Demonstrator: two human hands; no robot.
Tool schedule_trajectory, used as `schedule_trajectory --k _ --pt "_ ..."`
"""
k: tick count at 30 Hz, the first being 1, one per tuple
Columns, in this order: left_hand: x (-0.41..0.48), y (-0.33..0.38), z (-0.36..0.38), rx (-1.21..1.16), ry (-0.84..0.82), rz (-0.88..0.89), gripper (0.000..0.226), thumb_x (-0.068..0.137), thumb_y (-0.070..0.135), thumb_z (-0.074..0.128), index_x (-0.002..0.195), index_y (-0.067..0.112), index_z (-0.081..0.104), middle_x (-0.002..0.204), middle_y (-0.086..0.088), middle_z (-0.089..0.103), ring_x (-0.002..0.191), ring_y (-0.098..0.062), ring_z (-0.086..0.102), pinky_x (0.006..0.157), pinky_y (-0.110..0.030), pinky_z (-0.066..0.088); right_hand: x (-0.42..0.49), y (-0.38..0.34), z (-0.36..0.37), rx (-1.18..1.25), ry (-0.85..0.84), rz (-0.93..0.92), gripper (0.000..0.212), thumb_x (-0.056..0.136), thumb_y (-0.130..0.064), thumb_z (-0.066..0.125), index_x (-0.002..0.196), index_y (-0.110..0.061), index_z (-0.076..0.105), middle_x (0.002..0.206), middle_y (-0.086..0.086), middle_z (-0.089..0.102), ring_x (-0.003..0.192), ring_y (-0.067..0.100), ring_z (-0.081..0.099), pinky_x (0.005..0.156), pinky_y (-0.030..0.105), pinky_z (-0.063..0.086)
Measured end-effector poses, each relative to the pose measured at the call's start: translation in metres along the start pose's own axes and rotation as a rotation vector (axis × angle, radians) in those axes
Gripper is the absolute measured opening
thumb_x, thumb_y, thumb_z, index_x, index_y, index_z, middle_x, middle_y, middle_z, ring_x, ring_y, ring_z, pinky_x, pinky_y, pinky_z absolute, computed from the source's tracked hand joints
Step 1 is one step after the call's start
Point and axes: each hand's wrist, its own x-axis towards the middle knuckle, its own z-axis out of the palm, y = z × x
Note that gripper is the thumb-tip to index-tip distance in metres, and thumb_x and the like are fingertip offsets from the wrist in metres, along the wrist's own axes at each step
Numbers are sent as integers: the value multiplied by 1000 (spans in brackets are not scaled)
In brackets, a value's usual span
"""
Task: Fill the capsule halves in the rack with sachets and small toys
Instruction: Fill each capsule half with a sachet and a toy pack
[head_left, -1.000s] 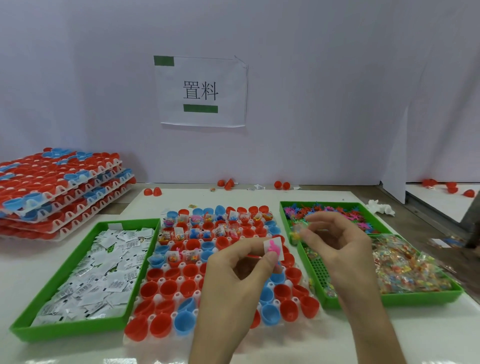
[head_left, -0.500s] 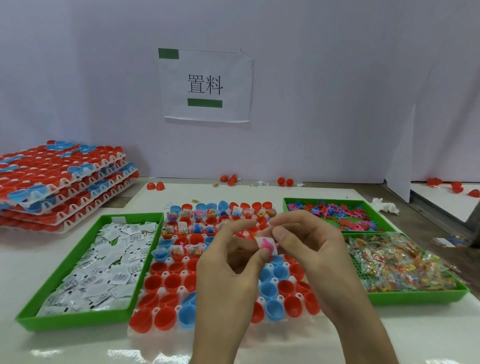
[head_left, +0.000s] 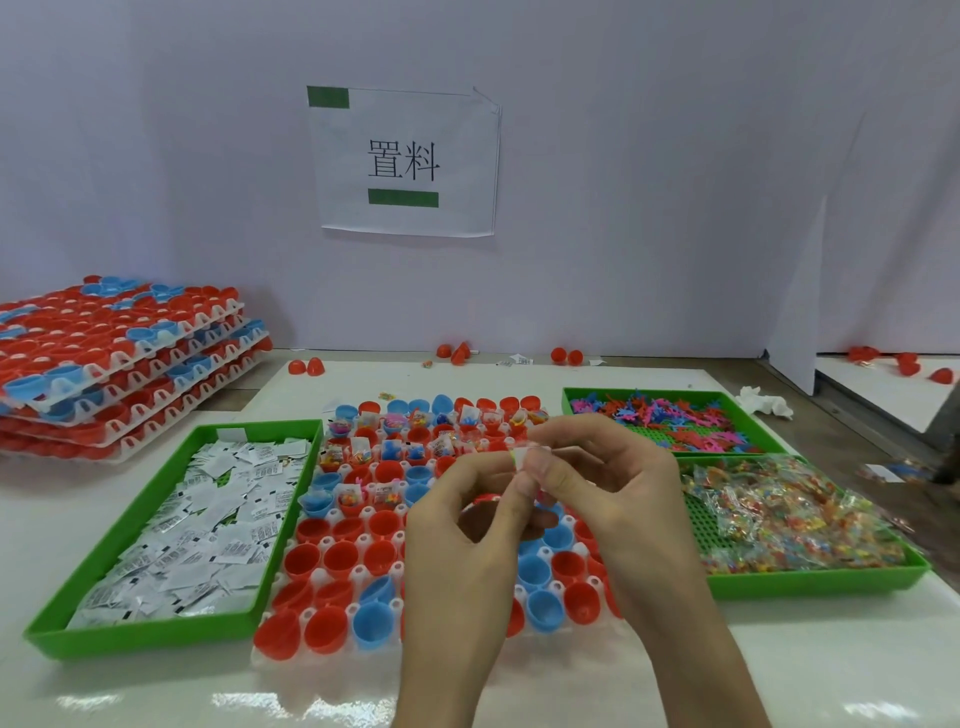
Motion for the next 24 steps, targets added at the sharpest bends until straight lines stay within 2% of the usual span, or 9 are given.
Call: schedule_trajectory --k 3,7,11,14,16,20,24 --pt "-1 1 2 -56 -4 4 20 78 35 67 96 28 73 82 9 76 77 -12 75 69 -21 60 0 1 0 43 41 -1 13 70 -25 77 82 -21 76 78 3 76 77 17 75 62 21 58" --pt "-2 3 0 -45 -17 22 19 75 28 74 94 30 74 82 12 76 78 -7 74 67 -13 56 1 4 -2 14 69 -23 13 70 -25 77 82 -22 77 78 1 76 75 14 74 62 19 57" --pt "-1 2 -11 85 -43 38 13 78 21 75 87 29 74 76 13 75 74 -7 73 64 -13 55 2 2 -14 -118 -90 -38 17 75 -27 76 92 -28 76 83 -3 74 82 13 73 70 19 57" --pt "-1 4 -21 317 -151 72 22 82 14 76 85 35 73 77 19 73 76 -3 71 70 -14 56 0 -1 -29 -279 -239 -11 21 77 -31 77 97 -32 76 88 -4 75 87 15 73 77 24 59" --pt "-2 6 -23 382 -190 69 20 84 13 76 87 32 74 78 19 73 75 -1 71 72 -16 57 -1 -3 -34 -346 -281 5 20 79 -25 80 97 -33 76 90 -5 76 87 16 74 78 29 61" --pt "-4 7 -23 348 -231 13 16 86 14 74 94 28 76 79 15 74 76 -3 72 75 -23 60 -1 -3 -35 -376 -265 6 16 78 -18 83 91 -27 79 85 -2 77 81 15 75 76 34 61" --pt "2 6 -47 366 -182 7 27 85 9 73 99 33 74 84 21 73 80 1 70 74 -14 56 4 -6 -32 -328 -187 -26 18 68 -30 80 85 -28 80 82 -4 78 76 13 75 70 24 61"
